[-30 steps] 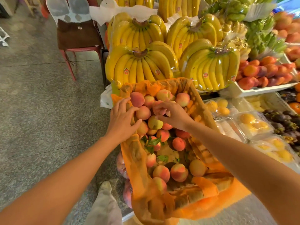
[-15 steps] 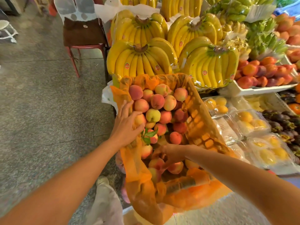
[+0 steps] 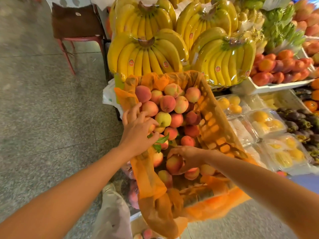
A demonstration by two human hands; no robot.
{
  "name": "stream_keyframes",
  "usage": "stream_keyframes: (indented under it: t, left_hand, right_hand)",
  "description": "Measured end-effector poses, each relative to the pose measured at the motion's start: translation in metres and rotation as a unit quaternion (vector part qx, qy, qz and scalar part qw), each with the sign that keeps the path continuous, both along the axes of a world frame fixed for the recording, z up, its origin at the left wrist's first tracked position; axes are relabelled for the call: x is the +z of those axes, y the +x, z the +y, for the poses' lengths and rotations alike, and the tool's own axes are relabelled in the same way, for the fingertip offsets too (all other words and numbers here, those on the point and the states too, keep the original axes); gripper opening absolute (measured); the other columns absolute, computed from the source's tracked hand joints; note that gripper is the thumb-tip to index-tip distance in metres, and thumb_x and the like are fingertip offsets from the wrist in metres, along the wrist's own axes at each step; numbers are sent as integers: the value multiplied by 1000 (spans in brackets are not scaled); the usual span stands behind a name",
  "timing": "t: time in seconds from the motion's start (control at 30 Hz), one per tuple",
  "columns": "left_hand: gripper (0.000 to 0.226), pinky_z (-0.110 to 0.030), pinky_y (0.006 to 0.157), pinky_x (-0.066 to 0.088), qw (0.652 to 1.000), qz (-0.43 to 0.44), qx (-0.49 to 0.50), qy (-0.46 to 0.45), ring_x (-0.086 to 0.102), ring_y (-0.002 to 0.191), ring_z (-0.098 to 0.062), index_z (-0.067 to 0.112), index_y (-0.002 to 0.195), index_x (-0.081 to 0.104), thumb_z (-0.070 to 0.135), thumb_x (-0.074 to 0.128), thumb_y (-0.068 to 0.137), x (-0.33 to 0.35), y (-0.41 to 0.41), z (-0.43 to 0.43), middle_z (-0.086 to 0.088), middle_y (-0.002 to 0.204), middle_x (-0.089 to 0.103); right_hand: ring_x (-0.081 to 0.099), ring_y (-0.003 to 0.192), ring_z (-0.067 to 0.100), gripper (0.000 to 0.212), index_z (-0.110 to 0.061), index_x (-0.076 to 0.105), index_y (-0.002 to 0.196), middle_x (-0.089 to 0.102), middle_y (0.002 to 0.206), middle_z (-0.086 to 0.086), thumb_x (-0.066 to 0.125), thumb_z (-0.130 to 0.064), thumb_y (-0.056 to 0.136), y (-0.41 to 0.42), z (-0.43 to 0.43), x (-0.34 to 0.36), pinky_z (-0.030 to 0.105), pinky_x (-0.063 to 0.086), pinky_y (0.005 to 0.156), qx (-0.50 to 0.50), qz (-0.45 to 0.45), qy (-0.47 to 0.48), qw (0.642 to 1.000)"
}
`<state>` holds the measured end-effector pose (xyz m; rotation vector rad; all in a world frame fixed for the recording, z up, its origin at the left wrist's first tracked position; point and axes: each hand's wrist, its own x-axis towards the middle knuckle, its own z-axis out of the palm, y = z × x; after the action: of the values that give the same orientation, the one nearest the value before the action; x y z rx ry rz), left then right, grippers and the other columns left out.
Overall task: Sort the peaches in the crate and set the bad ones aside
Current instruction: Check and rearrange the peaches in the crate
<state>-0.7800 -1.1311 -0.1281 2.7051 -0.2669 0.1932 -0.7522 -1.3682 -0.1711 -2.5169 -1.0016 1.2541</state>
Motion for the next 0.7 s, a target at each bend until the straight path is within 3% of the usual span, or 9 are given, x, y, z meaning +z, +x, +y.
stream_keyframes:
  t: [0.1, 0.17, 0.33, 0.43, 0.53, 0.7]
  left_hand:
    - [24, -48, 110, 6, 996, 13, -83, 43, 27, 136, -22, 34, 92, 67, 51, 53, 82, 12, 5, -12, 13, 112, 63]
    - [19, -49, 109, 5, 992, 16, -116, 55, 29, 135, -21, 34, 90, 68, 47, 57, 82, 16, 5, -18, 13, 110, 62]
    - [30, -47, 112, 6, 998, 32, -44, 15, 22, 141, -23, 35, 101, 66, 48, 51, 79, 5, 10, -2, 1, 135, 50]
    - [31, -47, 113, 2, 999, 38, -21, -5, 15, 144, -21, 35, 104, 65, 47, 50, 80, 2, 16, 11, -1, 142, 44]
    - [31, -48, 113, 5, 999, 35, -26, -14, 17, 143, -20, 34, 104, 65, 45, 49, 80, 2, 23, 15, 0, 142, 45]
    - [28, -48, 109, 14, 999, 17, -36, -22, 24, 139, -22, 32, 102, 66, 40, 53, 79, -6, 26, 16, 1, 135, 51]
  right_hand:
    - [51, 116, 24, 70, -25, 48, 133, 51, 129, 2, 82, -36, 73, 5, -8, 11, 37, 47, 93, -45, -1, 6, 999]
    - [49, 120, 24, 74, -22, 45, 137, 50, 132, 3, 81, -35, 75, 6, -11, 19, 33, 45, 94, -66, -10, 6, 998]
    - [49, 115, 13, 72, -21, 49, 134, 53, 130, 0, 83, -36, 72, 11, -12, 33, 22, 40, 90, -156, -69, 93, 981]
    - [52, 113, 15, 68, -22, 52, 129, 56, 125, 0, 81, -41, 71, 26, -6, 33, 33, 46, 93, -212, -128, 142, 959]
    - [56, 104, 23, 69, -23, 48, 127, 55, 117, 3, 77, -50, 70, 39, -1, 26, 41, 50, 84, -208, -193, 78, 956]
    - [54, 108, 24, 69, -24, 44, 132, 55, 123, 2, 73, -49, 75, 42, -4, 18, 36, 48, 86, -154, -230, 1, 961]
